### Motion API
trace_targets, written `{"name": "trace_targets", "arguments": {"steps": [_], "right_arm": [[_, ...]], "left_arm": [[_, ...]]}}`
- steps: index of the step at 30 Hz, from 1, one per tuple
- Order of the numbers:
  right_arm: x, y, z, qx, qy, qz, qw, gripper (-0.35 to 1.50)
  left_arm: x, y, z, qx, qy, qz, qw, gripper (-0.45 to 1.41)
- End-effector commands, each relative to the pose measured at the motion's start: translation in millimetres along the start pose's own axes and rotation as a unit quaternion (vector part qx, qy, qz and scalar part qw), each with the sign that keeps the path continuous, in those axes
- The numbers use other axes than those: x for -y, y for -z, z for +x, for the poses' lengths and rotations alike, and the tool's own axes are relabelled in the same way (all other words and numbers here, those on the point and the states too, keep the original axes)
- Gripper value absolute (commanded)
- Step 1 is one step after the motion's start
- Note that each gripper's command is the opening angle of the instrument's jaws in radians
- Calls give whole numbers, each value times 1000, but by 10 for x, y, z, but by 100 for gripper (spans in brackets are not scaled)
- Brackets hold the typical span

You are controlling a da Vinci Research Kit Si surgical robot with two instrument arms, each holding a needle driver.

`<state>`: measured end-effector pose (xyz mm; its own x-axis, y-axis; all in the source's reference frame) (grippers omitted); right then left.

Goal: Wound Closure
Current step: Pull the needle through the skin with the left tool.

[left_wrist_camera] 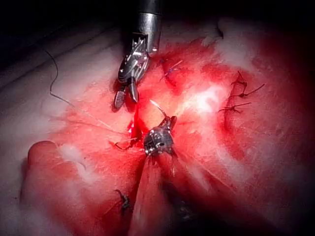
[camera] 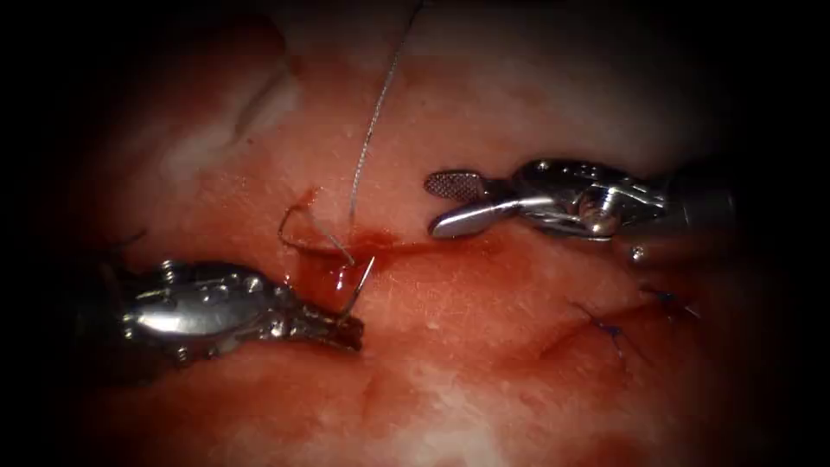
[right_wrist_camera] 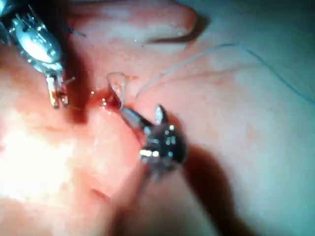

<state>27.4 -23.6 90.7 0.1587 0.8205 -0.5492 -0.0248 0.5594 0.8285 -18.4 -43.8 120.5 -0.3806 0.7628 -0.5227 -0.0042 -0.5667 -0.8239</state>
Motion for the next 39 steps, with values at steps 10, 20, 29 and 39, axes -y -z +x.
{"name": "trace_targets", "arguments": {"steps": [10,20,29,39], "right_arm": [[15,-13,-11,16,1,34,999,24],[38,-43,-29,52,24,42,997,-35],[20,-66,-65,92,41,24,995,-35],[12,-58,-64,98,60,2,993,-35]], "left_arm": [[-15,0,15,-32,7,-47,998,-45],[-47,20,48,-53,23,-68,996,-45],[-62,28,62,-56,11,-73,996,-45],[-75,65,94,-85,-99,-41,991,-45]]}}
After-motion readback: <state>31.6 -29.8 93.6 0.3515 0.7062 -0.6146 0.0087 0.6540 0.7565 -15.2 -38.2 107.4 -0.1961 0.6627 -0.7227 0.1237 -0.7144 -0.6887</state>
